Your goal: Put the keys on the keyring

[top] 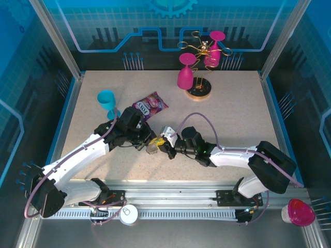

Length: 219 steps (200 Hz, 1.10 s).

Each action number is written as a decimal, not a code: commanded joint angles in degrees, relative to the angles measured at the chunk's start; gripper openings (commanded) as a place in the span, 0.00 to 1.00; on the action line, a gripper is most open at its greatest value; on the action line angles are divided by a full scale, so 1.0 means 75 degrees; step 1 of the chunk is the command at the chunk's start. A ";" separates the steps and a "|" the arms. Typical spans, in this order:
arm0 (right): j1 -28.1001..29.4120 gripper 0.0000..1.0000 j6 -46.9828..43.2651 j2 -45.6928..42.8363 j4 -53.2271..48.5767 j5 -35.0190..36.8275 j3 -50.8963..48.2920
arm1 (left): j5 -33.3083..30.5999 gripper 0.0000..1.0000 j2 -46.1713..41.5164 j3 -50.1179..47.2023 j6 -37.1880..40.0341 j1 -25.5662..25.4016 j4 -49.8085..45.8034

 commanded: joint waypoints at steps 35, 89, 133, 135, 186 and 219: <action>-0.0561 0.00 -0.0438 -0.0570 -0.0890 -0.0464 -0.0358 | 0.0044 0.00 -0.0270 0.0260 0.0120 0.0028 -0.0284; -0.0709 0.00 -0.0415 -0.0218 -0.1547 -0.1142 -0.0055 | -0.0062 0.00 -0.0360 0.0331 0.0111 0.0061 -0.0359; -0.0749 0.01 0.0045 0.0054 -0.1727 -0.1058 0.0286 | 0.0067 0.00 -0.0356 0.0288 0.0004 0.0064 -0.0268; -0.0761 0.03 0.0087 0.0063 -0.1745 -0.1059 0.0321 | 0.0066 0.00 -0.0360 0.0295 0.0018 0.0059 -0.0265; -0.0850 0.47 -0.0223 -0.0651 -0.1517 -0.1204 0.0001 | 0.0101 0.00 -0.0390 0.0096 -0.0317 0.0060 -0.0143; -0.0827 0.44 -0.1699 -0.1432 -0.0805 -0.0791 -0.0786 | 0.0363 0.00 -0.0416 -0.0566 -0.1510 0.0061 0.0585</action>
